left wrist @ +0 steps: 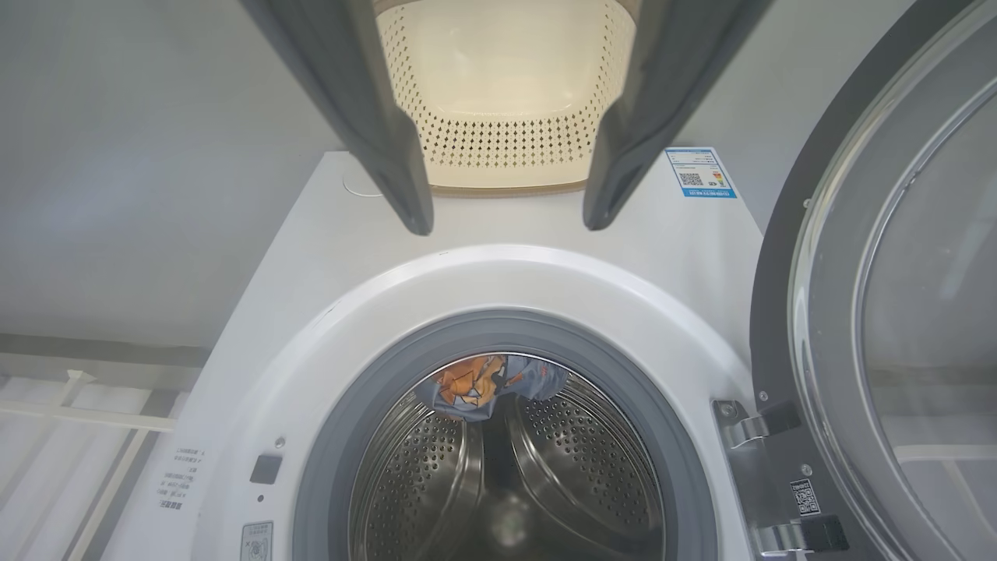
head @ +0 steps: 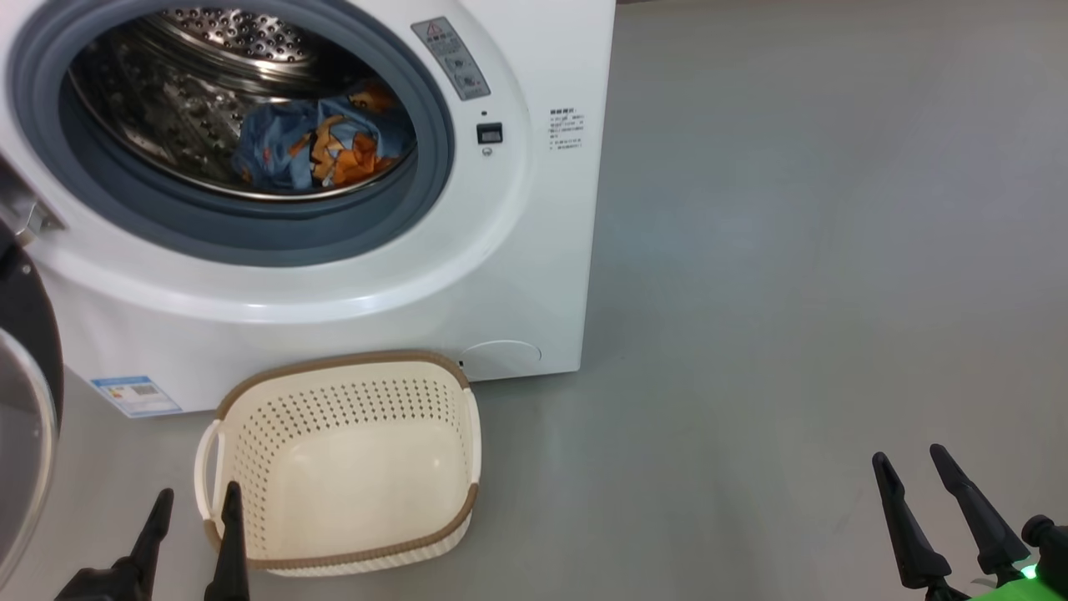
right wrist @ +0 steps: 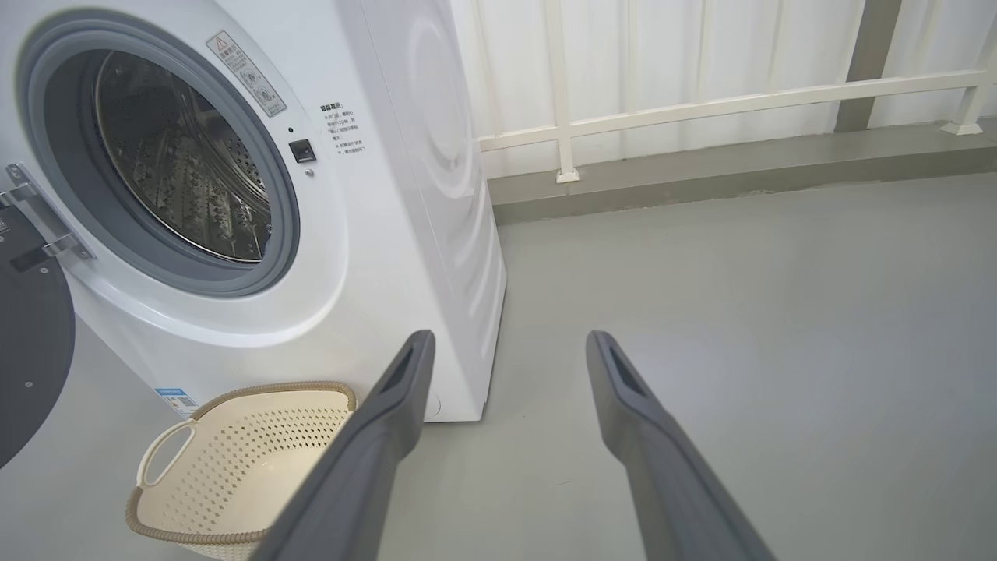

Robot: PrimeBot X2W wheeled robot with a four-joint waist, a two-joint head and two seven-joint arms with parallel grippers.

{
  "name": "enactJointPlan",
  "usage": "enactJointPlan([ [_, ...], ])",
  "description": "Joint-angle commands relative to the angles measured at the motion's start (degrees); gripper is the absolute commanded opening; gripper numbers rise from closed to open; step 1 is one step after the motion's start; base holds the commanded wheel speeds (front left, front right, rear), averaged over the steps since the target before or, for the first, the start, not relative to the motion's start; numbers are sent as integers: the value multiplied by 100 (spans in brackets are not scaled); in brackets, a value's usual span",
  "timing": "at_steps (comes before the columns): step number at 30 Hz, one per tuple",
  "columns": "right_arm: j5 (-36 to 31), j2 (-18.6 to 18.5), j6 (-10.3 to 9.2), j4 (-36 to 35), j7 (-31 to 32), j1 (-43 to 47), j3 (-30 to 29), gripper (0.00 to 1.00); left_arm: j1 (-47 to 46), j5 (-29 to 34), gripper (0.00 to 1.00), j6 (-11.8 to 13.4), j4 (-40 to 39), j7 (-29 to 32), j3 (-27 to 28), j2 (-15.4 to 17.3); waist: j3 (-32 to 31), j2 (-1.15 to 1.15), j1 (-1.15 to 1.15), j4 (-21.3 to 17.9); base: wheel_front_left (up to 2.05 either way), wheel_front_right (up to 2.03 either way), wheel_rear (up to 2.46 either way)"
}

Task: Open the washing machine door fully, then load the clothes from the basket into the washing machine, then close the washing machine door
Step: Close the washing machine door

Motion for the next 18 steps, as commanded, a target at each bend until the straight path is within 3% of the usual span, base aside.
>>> enactJointPlan([
  [1,-44,-154,16,-141,-27,6,114,100,1,-35,100,-14,-148,-37,177,78,-1,0,0,4,-84,84,0],
  [12,-55,-150,16,-145,-27,-7,146,100,-6,-85,100,7,-154,-37,137,78,-37,0,0,82,-20,20,0],
  [18,-41,-187,16,-158,-27,-101,288,100,-79,-250,100,109,-130,-37,88,77,8,0,0,366,0,0,0],
])
